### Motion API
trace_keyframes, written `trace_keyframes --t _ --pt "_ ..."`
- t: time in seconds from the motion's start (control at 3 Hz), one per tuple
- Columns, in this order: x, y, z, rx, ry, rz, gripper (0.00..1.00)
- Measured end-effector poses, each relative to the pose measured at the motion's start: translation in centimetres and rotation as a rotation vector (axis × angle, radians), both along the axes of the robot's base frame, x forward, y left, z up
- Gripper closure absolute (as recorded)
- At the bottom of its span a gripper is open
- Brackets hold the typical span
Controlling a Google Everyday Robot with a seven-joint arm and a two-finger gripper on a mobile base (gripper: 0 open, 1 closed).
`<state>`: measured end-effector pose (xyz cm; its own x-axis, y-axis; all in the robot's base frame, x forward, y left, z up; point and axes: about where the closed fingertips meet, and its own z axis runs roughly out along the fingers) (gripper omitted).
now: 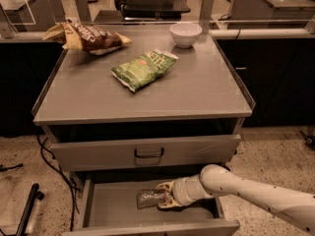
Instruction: Place water bottle into middle drawer
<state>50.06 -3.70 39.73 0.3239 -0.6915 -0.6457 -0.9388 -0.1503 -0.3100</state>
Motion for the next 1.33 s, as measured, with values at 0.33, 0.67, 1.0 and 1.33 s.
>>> trace_keyframes --t 0.33,0.67,1.0,1.33 --pt "0.00 0.00 0.00 0.000 0.000 0.000 0.81" --pt "0.00 0.01 0.00 0.000 0.000 0.000 0.58" --pt "-0.01 0.01 0.00 0.000 0.000 0.000 0.34" --pt "-0.01 0.01 -0.01 0.000 0.000 0.000 0.03"
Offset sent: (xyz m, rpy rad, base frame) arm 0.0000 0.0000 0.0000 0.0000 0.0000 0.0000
